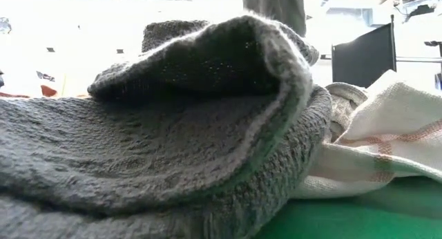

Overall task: Sort towels by color in basket
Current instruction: Put the gray towel into the left transparent bin

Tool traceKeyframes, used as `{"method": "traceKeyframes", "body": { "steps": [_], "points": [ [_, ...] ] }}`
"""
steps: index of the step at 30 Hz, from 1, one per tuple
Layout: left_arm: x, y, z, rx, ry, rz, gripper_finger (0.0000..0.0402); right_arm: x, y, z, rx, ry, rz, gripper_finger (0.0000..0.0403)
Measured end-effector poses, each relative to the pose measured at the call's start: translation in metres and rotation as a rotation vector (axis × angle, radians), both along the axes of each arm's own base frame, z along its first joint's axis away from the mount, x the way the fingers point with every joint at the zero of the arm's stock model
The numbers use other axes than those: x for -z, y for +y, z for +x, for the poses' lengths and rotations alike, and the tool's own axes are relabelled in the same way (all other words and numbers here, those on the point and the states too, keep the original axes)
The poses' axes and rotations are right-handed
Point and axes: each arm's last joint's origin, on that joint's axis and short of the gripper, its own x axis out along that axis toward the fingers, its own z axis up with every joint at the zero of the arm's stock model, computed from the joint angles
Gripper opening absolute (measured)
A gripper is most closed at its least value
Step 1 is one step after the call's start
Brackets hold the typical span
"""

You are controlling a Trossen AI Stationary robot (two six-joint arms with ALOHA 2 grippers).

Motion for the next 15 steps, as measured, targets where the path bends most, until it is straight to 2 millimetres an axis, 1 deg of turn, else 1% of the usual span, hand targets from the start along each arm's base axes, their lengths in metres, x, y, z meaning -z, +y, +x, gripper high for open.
{"method": "traceKeyframes", "body": {
  "steps": [3,5,8,11,15],
  "points": [
    [0.007,0.003,0.021,0.001,-0.009,0.045,0.0123,0.005,-0.002,0.005,0.017,0.086,0.027,0.0019],
    [0.013,0.006,0.032,0.000,0.001,0.049,0.0146,0.008,-0.001,0.008,0.030,0.140,0.036,0.0019],
    [0.027,0.008,0.048,0.002,0.049,0.029,0.0196,0.012,-0.002,0.011,0.042,0.194,0.048,0.0019],
    [0.043,0.010,0.065,0.022,0.092,-0.006,0.0249,0.013,-0.003,0.012,0.043,0.205,0.055,0.0019],
    [0.068,0.015,0.094,0.025,0.114,-0.029,0.0302,0.013,-0.001,0.012,0.041,0.208,0.059,0.0019]
  ]
}}
